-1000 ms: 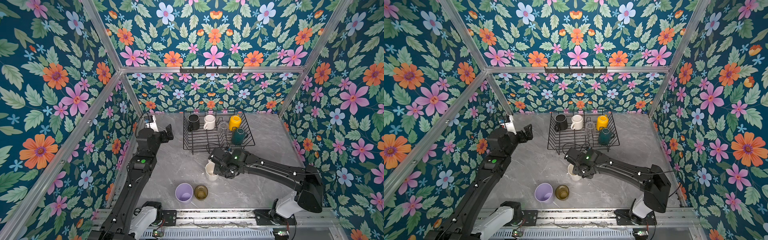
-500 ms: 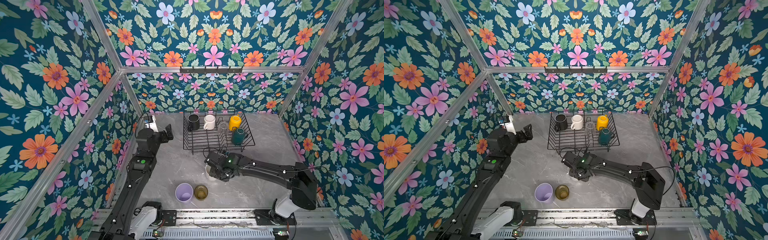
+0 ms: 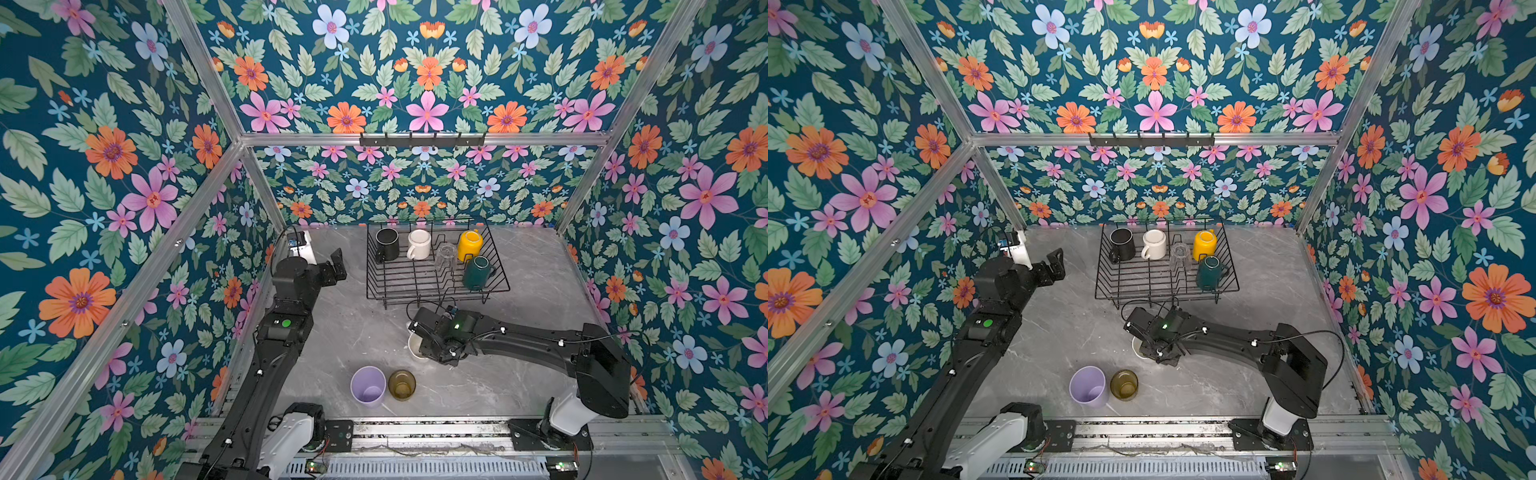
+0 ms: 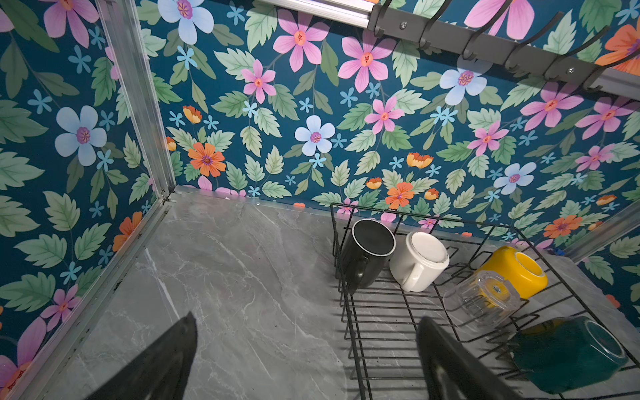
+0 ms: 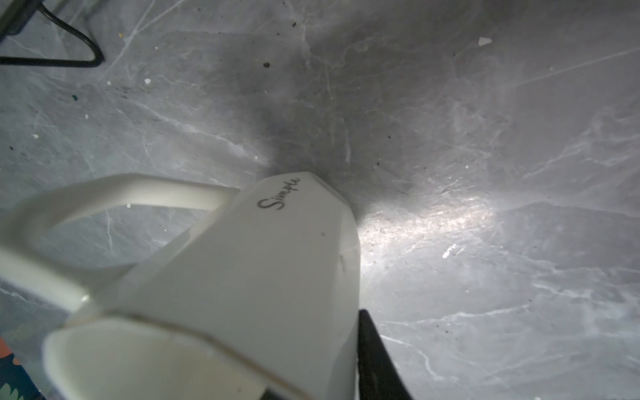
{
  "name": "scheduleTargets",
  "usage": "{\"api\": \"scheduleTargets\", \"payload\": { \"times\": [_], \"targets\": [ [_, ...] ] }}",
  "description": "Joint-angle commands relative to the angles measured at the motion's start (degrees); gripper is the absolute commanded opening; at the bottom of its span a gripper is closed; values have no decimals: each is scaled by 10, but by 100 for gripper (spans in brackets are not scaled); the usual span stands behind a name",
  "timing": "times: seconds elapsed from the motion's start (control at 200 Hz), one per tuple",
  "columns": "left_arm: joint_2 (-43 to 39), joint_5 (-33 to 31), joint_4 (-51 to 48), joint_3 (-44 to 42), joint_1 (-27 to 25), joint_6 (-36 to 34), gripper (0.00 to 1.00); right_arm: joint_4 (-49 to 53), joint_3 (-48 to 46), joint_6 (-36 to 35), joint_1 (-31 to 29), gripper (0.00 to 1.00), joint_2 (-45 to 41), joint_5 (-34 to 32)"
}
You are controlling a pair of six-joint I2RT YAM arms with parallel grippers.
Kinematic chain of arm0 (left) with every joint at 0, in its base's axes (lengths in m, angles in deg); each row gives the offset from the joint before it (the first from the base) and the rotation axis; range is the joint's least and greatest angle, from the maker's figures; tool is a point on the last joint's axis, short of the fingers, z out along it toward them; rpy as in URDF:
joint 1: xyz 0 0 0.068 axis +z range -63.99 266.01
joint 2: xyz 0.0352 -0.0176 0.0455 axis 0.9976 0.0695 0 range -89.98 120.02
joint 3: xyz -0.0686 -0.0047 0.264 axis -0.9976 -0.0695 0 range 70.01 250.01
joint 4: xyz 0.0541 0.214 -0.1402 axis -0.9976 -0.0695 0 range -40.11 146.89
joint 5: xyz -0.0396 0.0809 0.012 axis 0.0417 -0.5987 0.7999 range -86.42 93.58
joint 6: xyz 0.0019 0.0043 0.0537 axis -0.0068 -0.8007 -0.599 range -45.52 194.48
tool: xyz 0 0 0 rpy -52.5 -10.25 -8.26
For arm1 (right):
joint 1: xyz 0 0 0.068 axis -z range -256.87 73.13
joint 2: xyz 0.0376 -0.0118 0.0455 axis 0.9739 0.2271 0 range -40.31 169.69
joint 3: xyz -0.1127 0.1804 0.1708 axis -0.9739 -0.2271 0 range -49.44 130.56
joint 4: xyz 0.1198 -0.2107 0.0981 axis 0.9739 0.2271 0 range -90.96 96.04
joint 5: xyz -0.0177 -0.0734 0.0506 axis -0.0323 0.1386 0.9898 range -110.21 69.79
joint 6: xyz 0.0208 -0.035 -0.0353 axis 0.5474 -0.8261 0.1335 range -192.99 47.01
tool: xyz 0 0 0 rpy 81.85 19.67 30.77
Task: Load the cups into the dish rack
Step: 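Carry the white mug up toward the rack while the left gripper reaches toward it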
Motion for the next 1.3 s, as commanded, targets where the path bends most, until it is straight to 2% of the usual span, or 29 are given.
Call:
{"api": "scheduleTargets", "payload": {
  "times": [0.0,0.13,0.46,0.66,0.77,0.96,1.08,1.295],
  "targets": [
    [-3,0,7,0,1,-3,100,2,-3,4,-1,15,-2,-13],
    [-4,-1,7,0,1,-4,100,8,-5,-7,-1,0,-9,-19],
    [-5,-2,7,0,1,-5,100,76,-3,-37,2,0,-83,-81],
    [-4,25,14,0,1,-5,100,46,-4,-110,40,0,-163,-89],
    [-4,64,26,-2,2,-5,100,-19,-26,-165,95,0,-211,-42],
    [1,195,70,-11,2,-3,100,-73,-24,-233,169,0,-266,30],
    [2,259,95,-16,2,5,100,-131,-47,-238,215,0,-296,115],
    [5,414,175,-34,2,36,100,-212,-73,-234,289,0,-318,264]
  ]
}}
